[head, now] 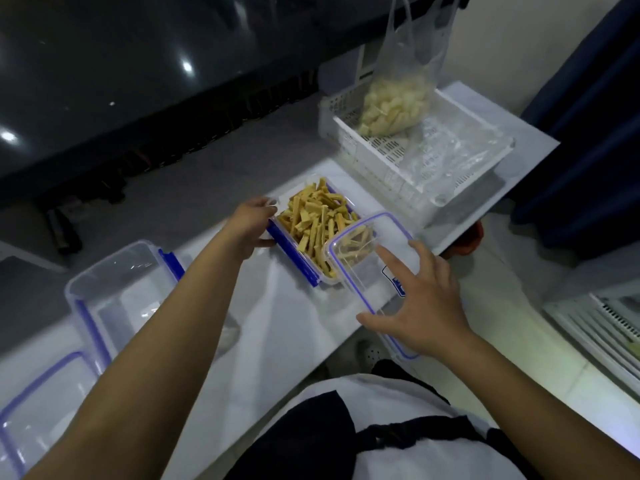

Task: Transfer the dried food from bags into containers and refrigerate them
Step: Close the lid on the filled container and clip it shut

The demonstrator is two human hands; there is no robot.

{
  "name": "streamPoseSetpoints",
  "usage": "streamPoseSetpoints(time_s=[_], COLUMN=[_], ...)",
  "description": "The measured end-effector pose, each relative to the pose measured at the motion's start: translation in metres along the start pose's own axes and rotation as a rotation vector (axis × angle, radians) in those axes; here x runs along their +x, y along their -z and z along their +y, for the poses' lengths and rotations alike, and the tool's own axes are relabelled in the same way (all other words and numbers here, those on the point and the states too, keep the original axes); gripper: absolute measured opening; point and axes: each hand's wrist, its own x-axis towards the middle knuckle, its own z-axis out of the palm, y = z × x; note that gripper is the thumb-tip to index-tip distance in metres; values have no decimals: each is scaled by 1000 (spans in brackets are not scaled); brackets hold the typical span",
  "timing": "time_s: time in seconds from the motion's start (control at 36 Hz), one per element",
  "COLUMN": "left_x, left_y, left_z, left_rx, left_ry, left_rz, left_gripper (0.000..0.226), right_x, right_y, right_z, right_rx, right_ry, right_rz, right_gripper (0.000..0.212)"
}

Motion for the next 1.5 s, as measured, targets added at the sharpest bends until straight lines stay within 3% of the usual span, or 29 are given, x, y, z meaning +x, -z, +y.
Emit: streamPoseSetpoints(time_s=[0.33, 0.53, 0.67, 0.92, 1.5], left_x=[-16, -34, -49, -66, -68], left_y=[0, -7, -10, -17, -27], left_z=[-32, -44, -65, -90, -89], left_rx=[-80, -326, -510, -629, -612], left_ry=[26, 106, 191, 205, 171], left_rz=[-66, 9, -20, -161, -167], left_gripper=[32, 42, 40, 33, 44], right_x=[23, 50, 67, 84, 36], right_y=[-19, -13, -12, -19, -14], right_z=[-18, -28, -40, -48, -24], right_rx=[-193, -228, -242, -219, -121], right_ry=[45, 61, 46, 7, -27], right_rz=[-43, -38, -61, -78, -31], right_gripper=[110, 114, 113, 111, 109])
